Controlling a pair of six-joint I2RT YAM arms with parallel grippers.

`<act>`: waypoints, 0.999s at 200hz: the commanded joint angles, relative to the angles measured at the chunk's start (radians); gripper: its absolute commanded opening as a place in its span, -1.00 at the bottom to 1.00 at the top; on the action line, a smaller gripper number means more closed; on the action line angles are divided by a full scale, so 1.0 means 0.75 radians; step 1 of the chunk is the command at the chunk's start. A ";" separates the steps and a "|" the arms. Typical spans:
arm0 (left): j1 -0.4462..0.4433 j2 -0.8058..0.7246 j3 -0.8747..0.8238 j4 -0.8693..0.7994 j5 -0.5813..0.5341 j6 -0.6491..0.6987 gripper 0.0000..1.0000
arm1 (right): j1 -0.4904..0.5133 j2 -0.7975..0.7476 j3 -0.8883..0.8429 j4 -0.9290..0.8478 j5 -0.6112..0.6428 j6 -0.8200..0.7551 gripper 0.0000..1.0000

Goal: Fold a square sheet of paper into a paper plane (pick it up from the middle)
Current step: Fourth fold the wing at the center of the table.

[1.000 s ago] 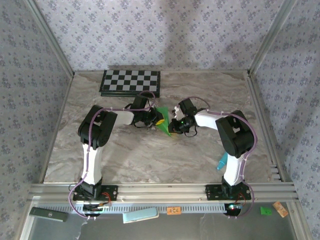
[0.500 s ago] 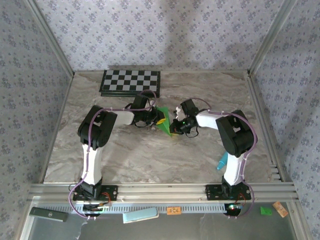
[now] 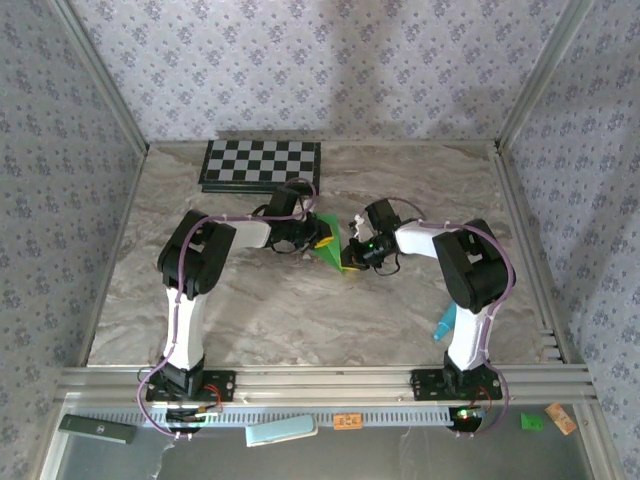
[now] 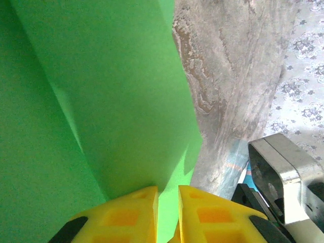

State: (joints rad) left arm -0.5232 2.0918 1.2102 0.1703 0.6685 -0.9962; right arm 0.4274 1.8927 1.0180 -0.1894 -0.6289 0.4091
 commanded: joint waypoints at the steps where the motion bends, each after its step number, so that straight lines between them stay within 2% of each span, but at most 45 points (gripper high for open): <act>1: -0.010 0.039 0.043 -0.087 -0.005 0.043 -0.65 | -0.007 0.040 -0.032 -0.064 0.044 -0.024 -0.82; 59: -0.014 0.073 0.065 -0.164 -0.035 0.052 -0.66 | -0.009 -0.033 -0.050 -0.058 0.065 -0.003 -0.62; 105: -0.018 0.092 0.090 -0.268 -0.078 0.066 -0.67 | -0.014 -0.227 -0.130 0.047 0.164 0.064 -0.45; 133: -0.024 0.115 0.119 -0.339 -0.101 0.068 -0.68 | 0.002 -0.277 -0.132 0.052 0.218 0.062 -0.47; 200: -0.029 0.156 0.159 -0.455 -0.151 0.052 -0.69 | 0.089 -0.176 -0.048 0.064 0.225 0.065 -0.77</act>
State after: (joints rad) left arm -0.5373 2.1429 1.3350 -0.0502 0.6300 -0.9653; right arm 0.4740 1.7210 0.9379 -0.1452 -0.4759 0.4557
